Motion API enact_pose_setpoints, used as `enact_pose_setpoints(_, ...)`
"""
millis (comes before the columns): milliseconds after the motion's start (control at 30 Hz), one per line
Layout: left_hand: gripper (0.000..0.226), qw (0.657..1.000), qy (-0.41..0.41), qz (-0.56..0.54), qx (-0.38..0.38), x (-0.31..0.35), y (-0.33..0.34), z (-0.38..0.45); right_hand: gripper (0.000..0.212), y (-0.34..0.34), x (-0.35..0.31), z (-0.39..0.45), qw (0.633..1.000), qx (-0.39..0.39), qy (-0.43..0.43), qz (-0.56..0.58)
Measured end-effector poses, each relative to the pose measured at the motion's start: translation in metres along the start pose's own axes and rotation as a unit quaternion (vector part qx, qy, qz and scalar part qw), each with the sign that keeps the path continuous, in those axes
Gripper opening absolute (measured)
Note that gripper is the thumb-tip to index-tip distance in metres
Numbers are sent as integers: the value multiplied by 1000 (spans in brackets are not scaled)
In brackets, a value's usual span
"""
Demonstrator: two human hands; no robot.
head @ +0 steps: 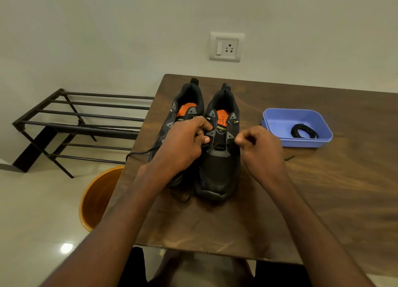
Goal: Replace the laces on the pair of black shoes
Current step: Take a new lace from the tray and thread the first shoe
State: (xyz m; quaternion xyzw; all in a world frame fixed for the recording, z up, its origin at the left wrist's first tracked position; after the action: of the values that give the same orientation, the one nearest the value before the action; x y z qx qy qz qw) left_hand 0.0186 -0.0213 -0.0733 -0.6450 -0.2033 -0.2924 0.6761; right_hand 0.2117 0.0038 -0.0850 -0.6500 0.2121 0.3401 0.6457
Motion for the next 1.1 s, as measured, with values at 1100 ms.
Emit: enact_pose_setpoints(1100,7,1000,-10,-2,-9,-6,-1,2,17,-8,8,3,995,-21,53,78)
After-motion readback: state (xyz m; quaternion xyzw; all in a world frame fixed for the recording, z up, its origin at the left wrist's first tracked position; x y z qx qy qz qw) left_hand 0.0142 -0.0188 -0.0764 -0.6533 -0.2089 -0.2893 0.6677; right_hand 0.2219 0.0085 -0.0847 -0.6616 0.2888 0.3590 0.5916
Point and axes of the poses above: each hand's wrist, its own z-axis towards the middle knuckle, its own y-axis out of the palm, x = y × z, the point moved 3 cm from there along z, towards the middle knuckle, and after that the axes turned 8 degrees about -x, right-handed, at the moved point
